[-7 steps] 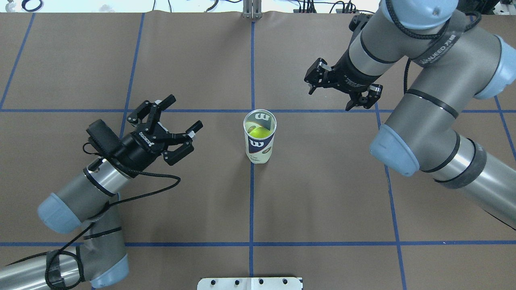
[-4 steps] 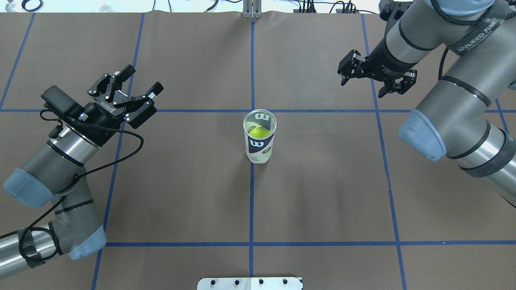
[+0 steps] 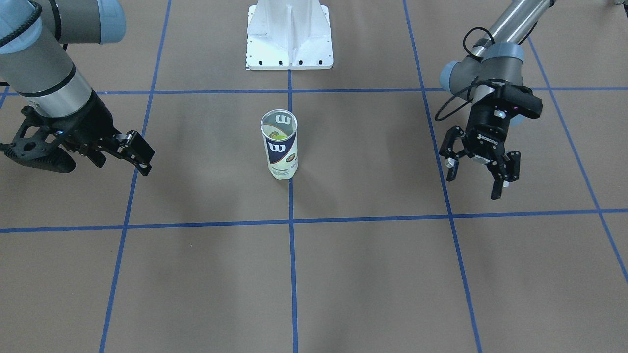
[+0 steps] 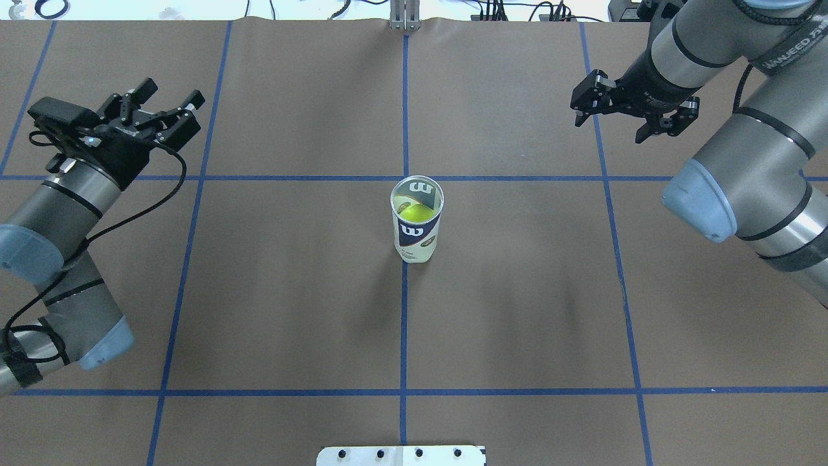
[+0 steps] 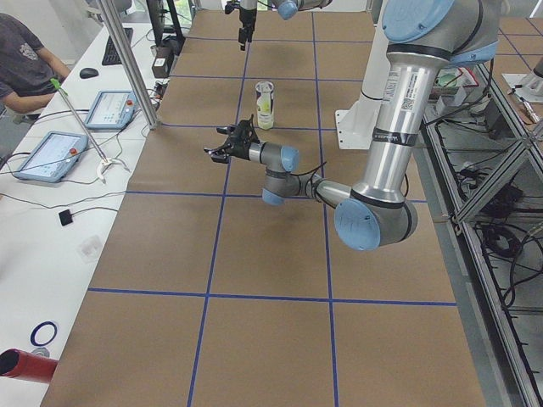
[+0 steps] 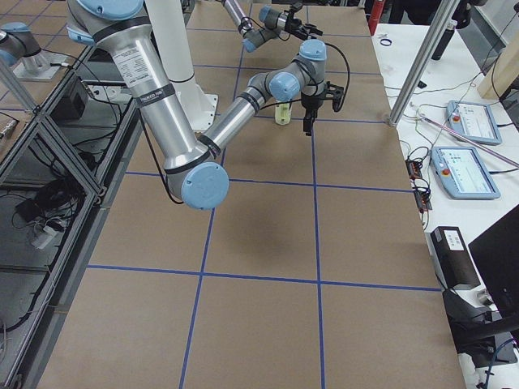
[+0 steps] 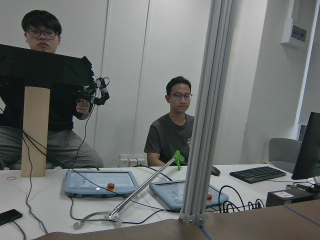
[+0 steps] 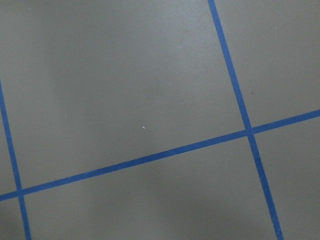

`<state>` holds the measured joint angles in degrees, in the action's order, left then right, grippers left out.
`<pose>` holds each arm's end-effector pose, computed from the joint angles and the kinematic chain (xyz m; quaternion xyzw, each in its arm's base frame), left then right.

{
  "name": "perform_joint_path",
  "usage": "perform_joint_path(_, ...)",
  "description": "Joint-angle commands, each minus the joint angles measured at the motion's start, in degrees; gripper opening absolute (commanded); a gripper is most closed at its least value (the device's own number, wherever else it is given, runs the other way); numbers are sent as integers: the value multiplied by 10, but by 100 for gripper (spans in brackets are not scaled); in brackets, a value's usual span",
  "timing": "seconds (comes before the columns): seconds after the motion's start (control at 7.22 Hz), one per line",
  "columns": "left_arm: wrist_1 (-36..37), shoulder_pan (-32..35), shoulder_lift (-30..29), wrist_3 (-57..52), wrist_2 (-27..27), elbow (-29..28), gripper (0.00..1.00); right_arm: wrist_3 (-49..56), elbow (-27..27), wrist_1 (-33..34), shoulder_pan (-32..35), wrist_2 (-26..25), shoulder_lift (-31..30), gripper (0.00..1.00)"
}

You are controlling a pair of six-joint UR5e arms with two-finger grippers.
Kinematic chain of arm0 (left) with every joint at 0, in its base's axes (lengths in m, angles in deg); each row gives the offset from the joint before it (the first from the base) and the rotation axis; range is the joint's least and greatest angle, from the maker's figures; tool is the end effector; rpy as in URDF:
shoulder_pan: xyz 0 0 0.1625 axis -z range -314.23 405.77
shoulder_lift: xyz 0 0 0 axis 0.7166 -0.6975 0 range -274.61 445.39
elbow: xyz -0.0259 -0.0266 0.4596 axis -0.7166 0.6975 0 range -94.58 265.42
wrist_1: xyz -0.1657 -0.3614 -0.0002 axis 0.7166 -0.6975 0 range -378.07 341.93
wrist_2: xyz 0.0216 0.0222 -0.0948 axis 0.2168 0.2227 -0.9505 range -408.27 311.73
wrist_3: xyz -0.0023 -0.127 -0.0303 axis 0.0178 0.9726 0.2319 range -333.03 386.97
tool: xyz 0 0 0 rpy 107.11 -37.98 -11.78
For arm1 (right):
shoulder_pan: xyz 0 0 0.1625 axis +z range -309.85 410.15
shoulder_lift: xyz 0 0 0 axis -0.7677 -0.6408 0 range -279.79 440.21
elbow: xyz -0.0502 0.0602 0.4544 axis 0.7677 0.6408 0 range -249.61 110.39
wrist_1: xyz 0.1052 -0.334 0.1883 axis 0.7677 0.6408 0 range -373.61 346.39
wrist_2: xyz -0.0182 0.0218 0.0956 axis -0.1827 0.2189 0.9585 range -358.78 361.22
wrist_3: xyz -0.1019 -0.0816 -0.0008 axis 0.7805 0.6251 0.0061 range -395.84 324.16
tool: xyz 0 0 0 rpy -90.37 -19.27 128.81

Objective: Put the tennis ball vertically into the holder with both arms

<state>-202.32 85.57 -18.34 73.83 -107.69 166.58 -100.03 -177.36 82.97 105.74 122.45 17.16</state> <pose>0.3160 -0.5232 0.4622 0.6143 0.4369 -0.1824 0.6312 -0.2978 -0.5507 0.3364 0.0121 -0.4043 0.1490 0.9023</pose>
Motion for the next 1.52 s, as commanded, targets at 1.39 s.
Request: perform_joint_path(1.39, 755, 438, 39, -305, -757, 25, 99, 404, 175, -87, 205, 123, -121, 99)
